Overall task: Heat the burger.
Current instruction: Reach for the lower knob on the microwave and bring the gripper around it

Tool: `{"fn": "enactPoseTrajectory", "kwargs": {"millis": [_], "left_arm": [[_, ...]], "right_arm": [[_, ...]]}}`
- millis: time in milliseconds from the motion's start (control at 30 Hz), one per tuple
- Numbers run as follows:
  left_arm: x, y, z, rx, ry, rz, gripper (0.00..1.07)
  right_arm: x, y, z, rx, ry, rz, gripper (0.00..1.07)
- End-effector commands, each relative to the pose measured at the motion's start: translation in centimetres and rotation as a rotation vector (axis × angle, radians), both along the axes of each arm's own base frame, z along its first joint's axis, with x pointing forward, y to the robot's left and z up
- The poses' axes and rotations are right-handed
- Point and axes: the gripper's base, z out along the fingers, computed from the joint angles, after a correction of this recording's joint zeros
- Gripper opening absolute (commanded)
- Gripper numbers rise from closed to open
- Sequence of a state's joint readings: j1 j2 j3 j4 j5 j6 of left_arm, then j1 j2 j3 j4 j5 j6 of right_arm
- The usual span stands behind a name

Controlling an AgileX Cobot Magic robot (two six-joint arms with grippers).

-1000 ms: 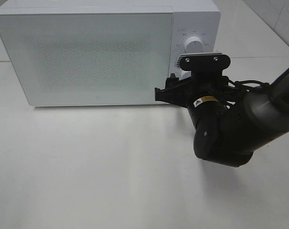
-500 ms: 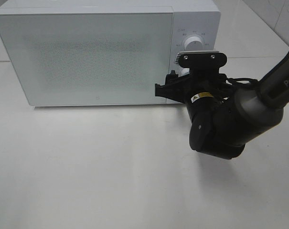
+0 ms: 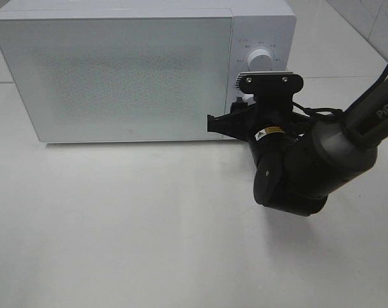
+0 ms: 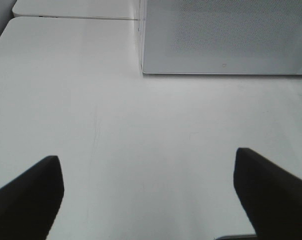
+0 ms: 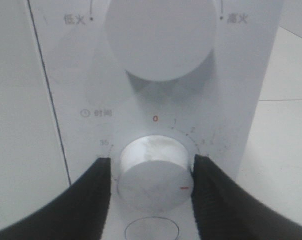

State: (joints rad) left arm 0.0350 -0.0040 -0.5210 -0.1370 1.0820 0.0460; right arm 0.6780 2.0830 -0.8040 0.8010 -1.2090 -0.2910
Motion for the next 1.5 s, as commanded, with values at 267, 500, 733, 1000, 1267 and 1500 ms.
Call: {"fn": "enactPoseTrajectory", "kwargs": {"millis": [267,500,733,1000,1267,1500], "left_arm": [[-0.21,-0.06,-0.03,-0.007,-0.026,-0.002,0.85],[-0.21,-0.06,-0.03,-0.007,-0.026,-0.002,0.85],[-0.21,-0.06,-0.03,-0.007,-0.026,-0.002,0.85],[-0.21,-0.06,-0.03,-0.007,-0.026,-0.002,0.85],[-0.21,-0.06,-0.03,-0.007,-0.026,-0.002,0.85],[-0.21,-0.06,-0.03,-0.007,-0.026,-0.002,0.85]], "right_arm": [[0.37,-0.14,1.97,-0.042,-0.198,-0.028,0.06],[0.37,-0.14,1.97,-0.051,-0.197,-0.027,0.06],[0.37,-0.12,1.99,-0.058,-0.199,-0.024,0.03],[0.36,0.01,2.02,-0.063,-0.202,-0.012,0.00],[0.37,0.33,2.11,0.111,-0.217,0.010,0.00],[0.36,0.51,2.16,0.325,-0.223,0.013,0.00]]}}
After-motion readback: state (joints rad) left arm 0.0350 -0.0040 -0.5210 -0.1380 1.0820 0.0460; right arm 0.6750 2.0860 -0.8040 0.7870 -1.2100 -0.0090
